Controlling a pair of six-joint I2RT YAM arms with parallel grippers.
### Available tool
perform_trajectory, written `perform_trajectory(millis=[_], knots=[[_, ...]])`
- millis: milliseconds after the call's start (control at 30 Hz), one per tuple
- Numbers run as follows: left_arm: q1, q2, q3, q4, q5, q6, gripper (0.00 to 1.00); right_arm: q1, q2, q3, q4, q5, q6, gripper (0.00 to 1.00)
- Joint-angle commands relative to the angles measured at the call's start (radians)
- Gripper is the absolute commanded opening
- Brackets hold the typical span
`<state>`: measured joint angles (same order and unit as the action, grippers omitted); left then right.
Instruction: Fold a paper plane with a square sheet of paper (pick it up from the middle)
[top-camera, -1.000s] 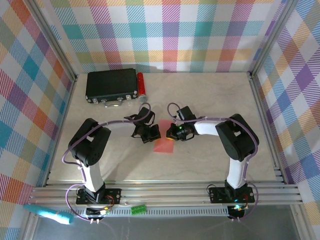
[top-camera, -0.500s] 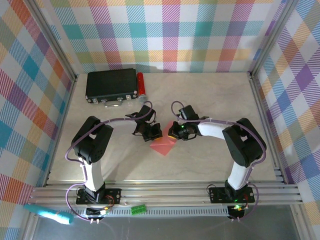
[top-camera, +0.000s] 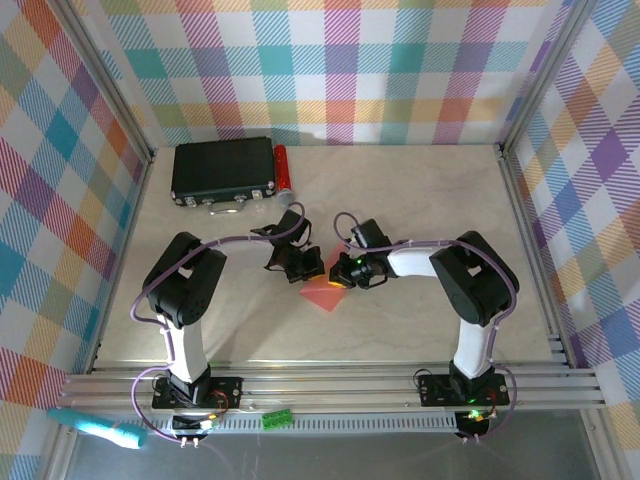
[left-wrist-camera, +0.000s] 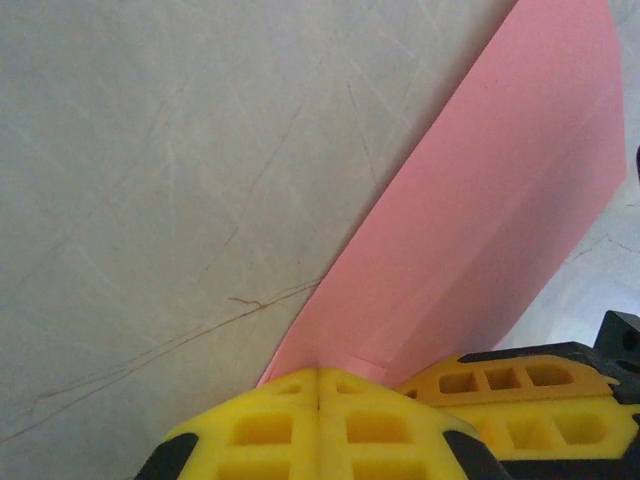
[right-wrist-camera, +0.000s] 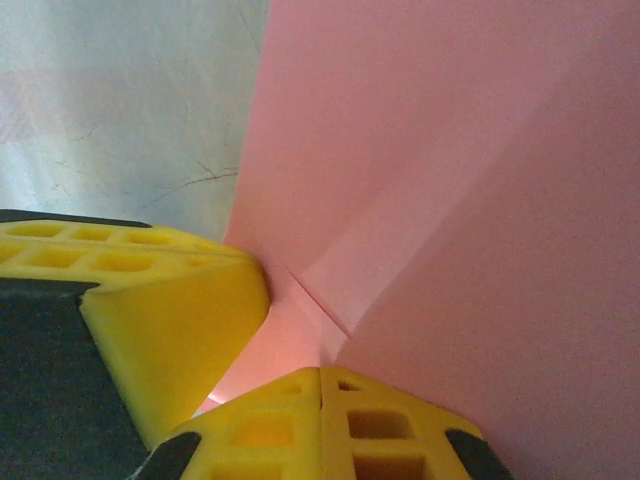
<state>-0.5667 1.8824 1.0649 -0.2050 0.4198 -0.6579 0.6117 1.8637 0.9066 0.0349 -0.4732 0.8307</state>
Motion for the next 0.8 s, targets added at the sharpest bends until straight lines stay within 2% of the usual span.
perform_trajectory(millis=[0, 200, 367, 767], knots=[[0.008, 0.016, -0.001, -0.058, -0.001, -0.008, 0.0, 0.001, 0.031, -0.057, 0.005, 0.039, -0.007, 0.0], [0.007, -0.098, -0.019, -0.018, -0.025, -0.088, 0.0, 0.002, 0.028, -0.095, -0.024, 0.1, -0.016, 0.0], [-0.014, -0.195, -0.093, 0.071, -0.042, -0.205, 0.01, 0.001, 0.031, -0.084, -0.063, 0.129, -0.015, 0.0], [-0.089, -0.186, -0.174, 0.124, -0.073, -0.329, 0.0, 0.001, 0.048, -0.066, -0.115, 0.15, 0.007, 0.0]])
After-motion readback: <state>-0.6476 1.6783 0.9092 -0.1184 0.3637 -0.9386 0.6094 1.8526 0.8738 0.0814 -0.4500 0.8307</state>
